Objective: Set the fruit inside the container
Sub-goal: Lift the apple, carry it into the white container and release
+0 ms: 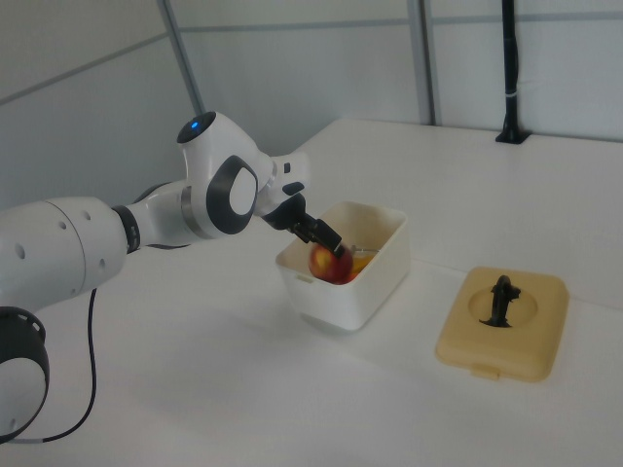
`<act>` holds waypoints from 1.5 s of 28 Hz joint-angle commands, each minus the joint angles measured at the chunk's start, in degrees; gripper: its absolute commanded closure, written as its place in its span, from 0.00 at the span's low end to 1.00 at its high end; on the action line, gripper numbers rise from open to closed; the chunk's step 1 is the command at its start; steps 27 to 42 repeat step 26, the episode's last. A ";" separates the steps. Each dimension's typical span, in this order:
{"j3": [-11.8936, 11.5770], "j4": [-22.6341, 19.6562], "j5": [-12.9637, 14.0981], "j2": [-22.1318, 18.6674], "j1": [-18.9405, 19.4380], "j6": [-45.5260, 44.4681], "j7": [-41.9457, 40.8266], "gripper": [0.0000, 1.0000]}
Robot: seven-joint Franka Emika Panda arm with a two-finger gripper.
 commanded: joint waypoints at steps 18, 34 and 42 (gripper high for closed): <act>-0.58 -0.52 11.01 -6.16 -0.74 -19.50 -20.50 0.00; -0.75 -3.07 11.45 -9.85 -1.44 -31.03 -24.55 0.00; -0.75 -3.07 11.45 -9.85 -1.44 -31.03 -24.55 0.00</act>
